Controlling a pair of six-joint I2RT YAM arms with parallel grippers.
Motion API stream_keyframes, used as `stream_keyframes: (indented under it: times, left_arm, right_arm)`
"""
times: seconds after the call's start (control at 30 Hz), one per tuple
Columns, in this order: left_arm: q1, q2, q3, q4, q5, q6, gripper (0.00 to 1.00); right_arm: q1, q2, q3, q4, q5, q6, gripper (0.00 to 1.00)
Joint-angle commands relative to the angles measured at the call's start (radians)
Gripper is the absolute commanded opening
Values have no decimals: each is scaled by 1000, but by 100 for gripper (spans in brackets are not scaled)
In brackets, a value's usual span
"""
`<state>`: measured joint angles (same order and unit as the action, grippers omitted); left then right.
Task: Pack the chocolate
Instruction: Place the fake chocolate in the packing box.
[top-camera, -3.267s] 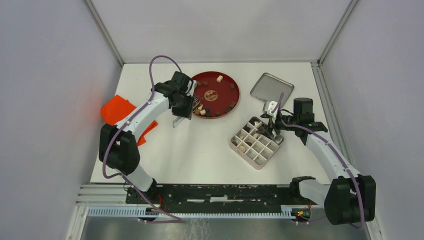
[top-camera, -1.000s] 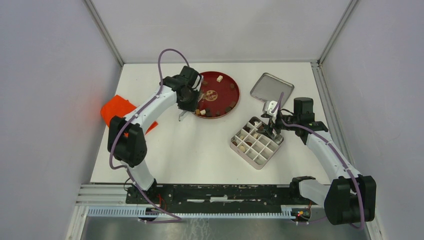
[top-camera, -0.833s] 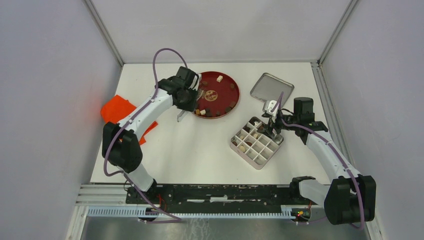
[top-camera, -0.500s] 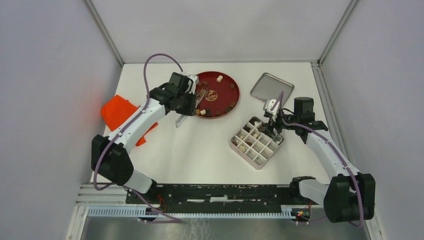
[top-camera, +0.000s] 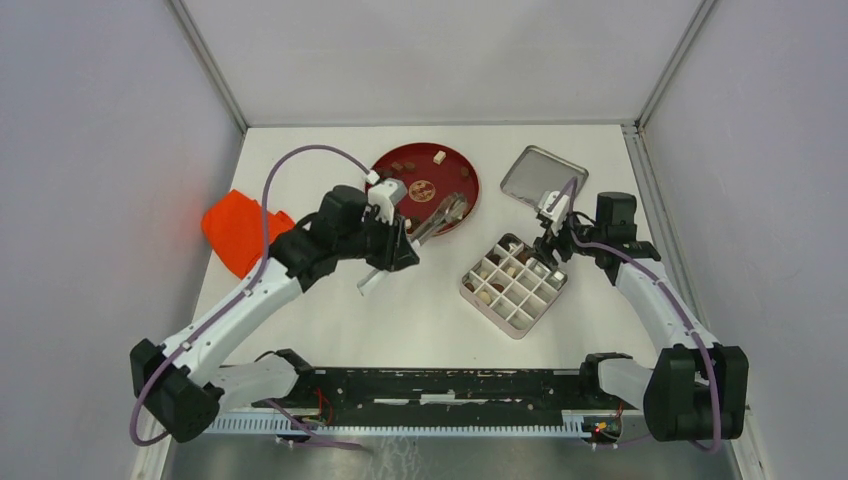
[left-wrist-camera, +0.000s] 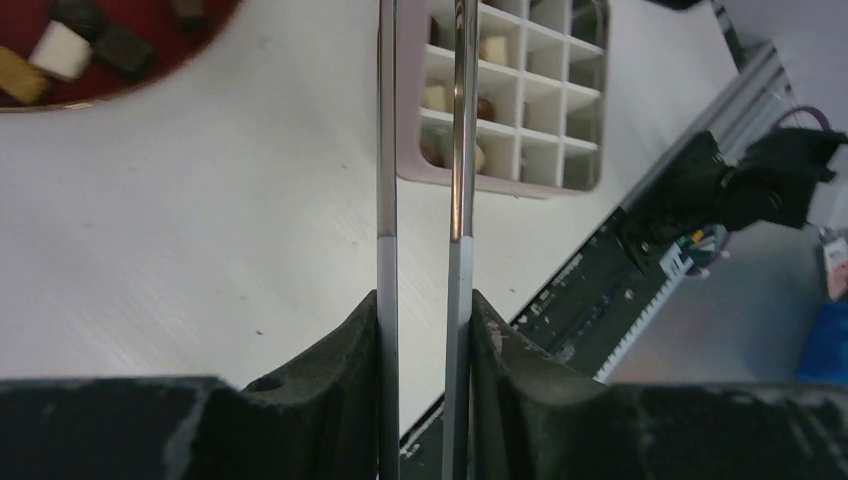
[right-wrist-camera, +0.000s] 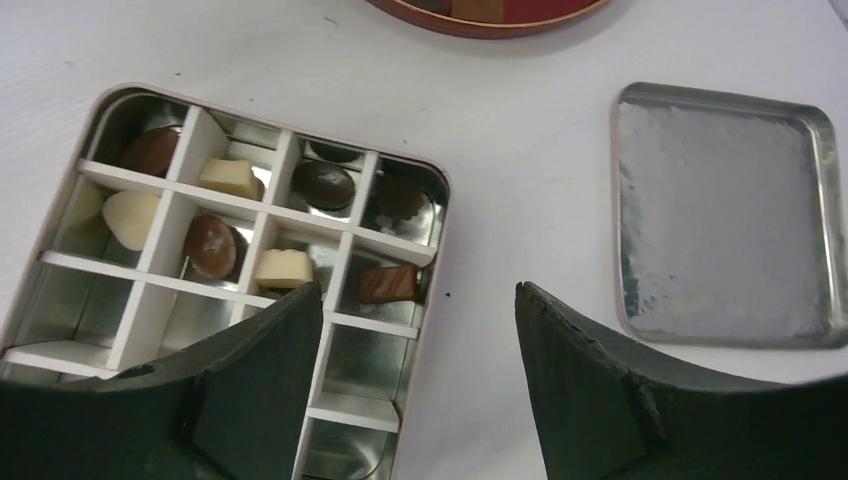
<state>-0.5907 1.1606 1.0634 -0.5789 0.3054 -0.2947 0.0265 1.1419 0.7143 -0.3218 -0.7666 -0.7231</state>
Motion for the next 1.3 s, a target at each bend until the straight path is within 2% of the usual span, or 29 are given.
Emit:
stream_keyframes:
  times: [0.0, 0.13, 0.27, 0.4, 0.6, 0.77, 0.93, 1.27]
  left_arm:
    - [-140, -131, -115, 148, 36, -121, 2]
    - [-284, -241, -251, 247, -13, -220, 2]
    - [-403, -282, -358, 334, -63, -307, 2]
    - [-525, -235, -368, 328, -167, -322, 2]
    - [-626, -71, -288, 265, -288, -292, 2]
    - [-675, 45, -231, 252, -353, -267, 2]
    - [-680, 79, -185, 250, -391, -254, 2]
    - [-683, 124, -193, 253, -339, -247, 3]
  right_arm:
    - [-20, 7, 27, 79, 78, 77, 77]
    - [-80, 6, 19, 114, 113, 131, 77]
    - [-101, 3, 14, 124, 111, 141, 77]
    - [-105, 7, 13, 124, 95, 140, 77]
    - [-106, 10, 15, 116, 87, 135, 77]
    - [-107, 12, 16, 108, 74, 132, 77]
    - [-106, 19, 19, 100, 62, 130, 77]
    - [-106, 16, 22, 95, 55, 125, 77]
